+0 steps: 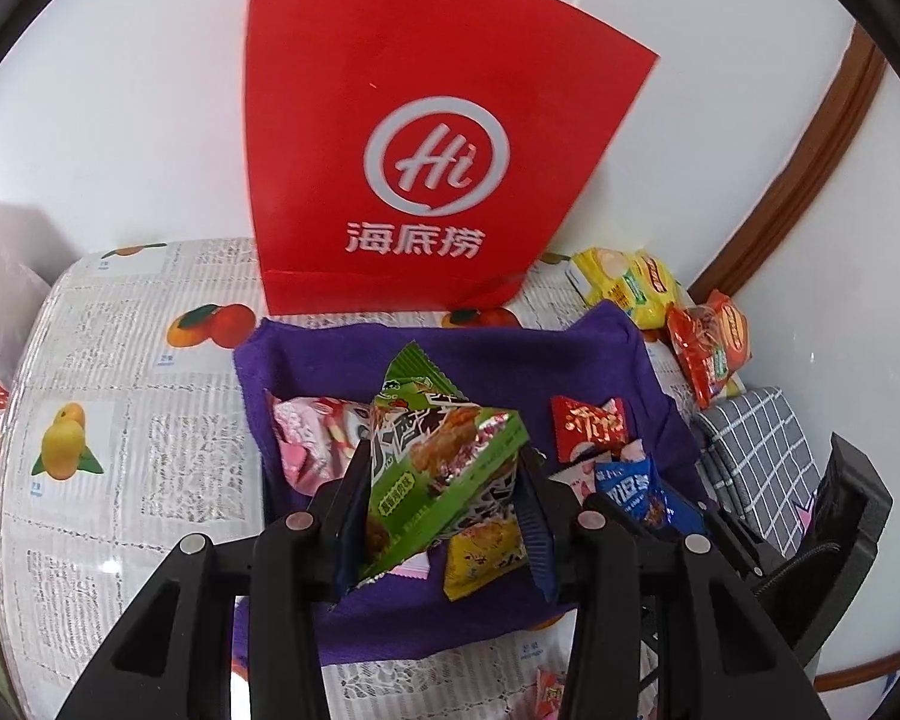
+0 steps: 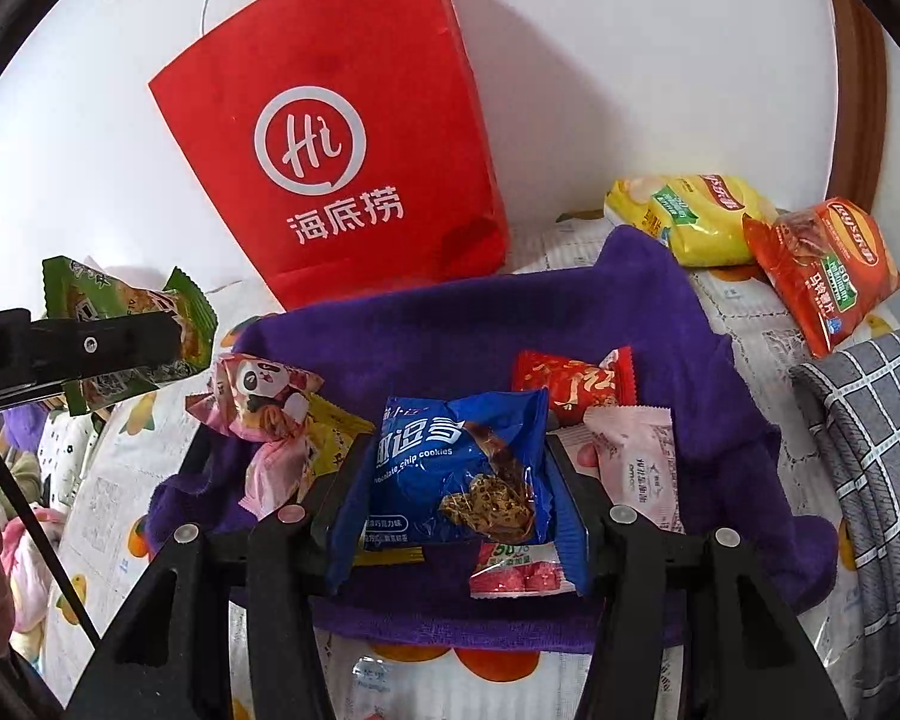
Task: Organize snacks
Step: 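Lower the blue cookie packet onto the towel and open the right tool while the left carries the green bag, then open the left tool over the towel to drop the green bag, then grasp a pink-white lollipop stick packet with the right tool, then grasp a pink snack bag with the left tool while the right holds the lollipop packet, then carry both packets over the towel with the left and right tools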
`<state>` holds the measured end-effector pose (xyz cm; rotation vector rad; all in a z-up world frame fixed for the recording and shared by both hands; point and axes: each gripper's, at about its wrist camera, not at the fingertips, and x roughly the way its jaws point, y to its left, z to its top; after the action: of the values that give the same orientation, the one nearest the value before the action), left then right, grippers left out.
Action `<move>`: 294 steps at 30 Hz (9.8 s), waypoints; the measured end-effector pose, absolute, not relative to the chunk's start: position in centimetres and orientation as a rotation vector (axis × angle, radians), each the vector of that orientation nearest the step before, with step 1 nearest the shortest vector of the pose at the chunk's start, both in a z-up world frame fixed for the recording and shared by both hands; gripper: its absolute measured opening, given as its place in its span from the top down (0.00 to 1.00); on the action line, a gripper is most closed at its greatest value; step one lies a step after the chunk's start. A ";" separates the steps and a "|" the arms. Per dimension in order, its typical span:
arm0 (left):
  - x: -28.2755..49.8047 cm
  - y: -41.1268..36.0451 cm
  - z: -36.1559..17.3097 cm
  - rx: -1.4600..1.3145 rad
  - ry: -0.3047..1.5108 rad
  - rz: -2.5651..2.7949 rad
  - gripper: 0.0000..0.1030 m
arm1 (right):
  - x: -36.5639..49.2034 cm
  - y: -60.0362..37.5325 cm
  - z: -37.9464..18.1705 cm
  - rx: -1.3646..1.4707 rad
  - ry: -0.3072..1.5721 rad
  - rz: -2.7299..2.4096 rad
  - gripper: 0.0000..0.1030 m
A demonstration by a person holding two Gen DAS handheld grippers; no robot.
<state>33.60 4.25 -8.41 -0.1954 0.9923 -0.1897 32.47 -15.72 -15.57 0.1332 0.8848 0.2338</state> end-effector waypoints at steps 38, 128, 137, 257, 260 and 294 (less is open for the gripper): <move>33.9 1.5 -10.0 -0.117 1.060 -0.192 0.59 | 33.3 -17.1 -16.7 0.154 0.934 0.172 0.30; 32.4 4.2 -5.5 -0.169 0.990 -0.182 0.35 | 16.7 -17.0 -18.7 0.061 1.032 0.151 0.30; 32.1 2.4 -5.9 -0.123 1.002 -0.196 0.35 | 18.0 -14.9 -19.3 0.003 1.029 0.225 0.35; 32.2 4.6 -5.7 -0.152 0.906 -0.214 0.48 | 32.6 -16.8 -5.2 0.134 0.708 0.106 0.82; 32.8 4.6 -6.1 -0.151 0.903 -0.189 0.48 | 33.3 -17.6 -6.2 0.191 0.715 0.132 0.82; 34.6 6.9 -8.4 -0.256 0.946 -0.155 0.48 | 34.3 -18.7 -13.8 0.213 0.774 0.168 0.81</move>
<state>34.60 6.89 -8.45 -0.2565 0.9460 -0.1546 34.34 -18.66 -13.82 0.2130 0.7741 0.1679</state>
